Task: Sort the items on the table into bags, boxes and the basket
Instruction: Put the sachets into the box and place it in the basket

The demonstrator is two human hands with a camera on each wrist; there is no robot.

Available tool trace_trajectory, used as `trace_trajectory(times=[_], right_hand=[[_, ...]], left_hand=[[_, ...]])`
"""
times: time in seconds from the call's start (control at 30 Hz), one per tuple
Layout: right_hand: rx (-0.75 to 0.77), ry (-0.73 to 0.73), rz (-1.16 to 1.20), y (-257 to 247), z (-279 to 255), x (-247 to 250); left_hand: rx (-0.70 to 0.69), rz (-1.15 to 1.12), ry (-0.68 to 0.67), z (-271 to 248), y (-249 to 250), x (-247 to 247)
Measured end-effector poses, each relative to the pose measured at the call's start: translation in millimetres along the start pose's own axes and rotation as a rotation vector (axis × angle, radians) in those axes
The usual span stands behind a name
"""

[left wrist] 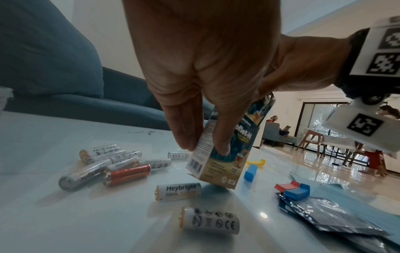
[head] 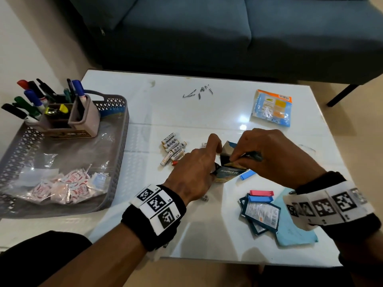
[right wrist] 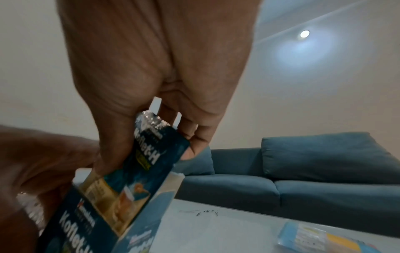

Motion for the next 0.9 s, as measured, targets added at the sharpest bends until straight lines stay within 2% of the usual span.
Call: trace_trajectory(times=[0.1, 0.2, 0.3, 0.4, 0.43, 0.53, 0.6, 0.67, 0.77, 0.9], right_hand=[[0.005, -0.035, -0.042, -4, 5, -17], [-0.063, 0.041, 0.081, -1, 6, -2], [-0.120, 0.108, 0.105, 5, 4, 13], [-0.285, 0.130, 0.062, 29, -5, 21], [-0.383, 0.074, 0.023, 41, -11, 19], [-0.670, -0.219, -0.138, 70, -43, -2], [-0.767, -0.398, -0.251, 73, -65, -18], [-0.798, -0.521, -0.401, 69, -81, -31], [-0.829, -0.609, -0.589, 61, -97, -46], [-0.870, -0.593, -0.525, 60, -108, -61]], left_hand=[[-0.014, 0.005, 0.002, 0, 0, -1], [0.019, 0.008, 0.010, 1, -5, 1], [0.055, 0.026, 0.016, 0, -10, 4], [0.055, 0.009, 0.011, -1, -9, 7], [0.064, 0.002, 0.009, -1, -9, 9], [0.109, -0.021, 0.011, -2, -9, 13], [0.128, -0.038, 0.027, -2, -11, 12], [0.139, -0.059, 0.047, -1, -13, 11], [0.157, -0.080, 0.064, 0, -13, 13], [0.148, -0.063, 0.056, 0, -11, 13]])
Point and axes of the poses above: each hand's wrist, its own z-axis towards the middle knuckle, its own x-axis out of the back of the hand, y = z × x, the point moved 8 cm from there along z, towards the middle knuckle, and after that the axes turned 1 degree about y, right-handed, at the moved point
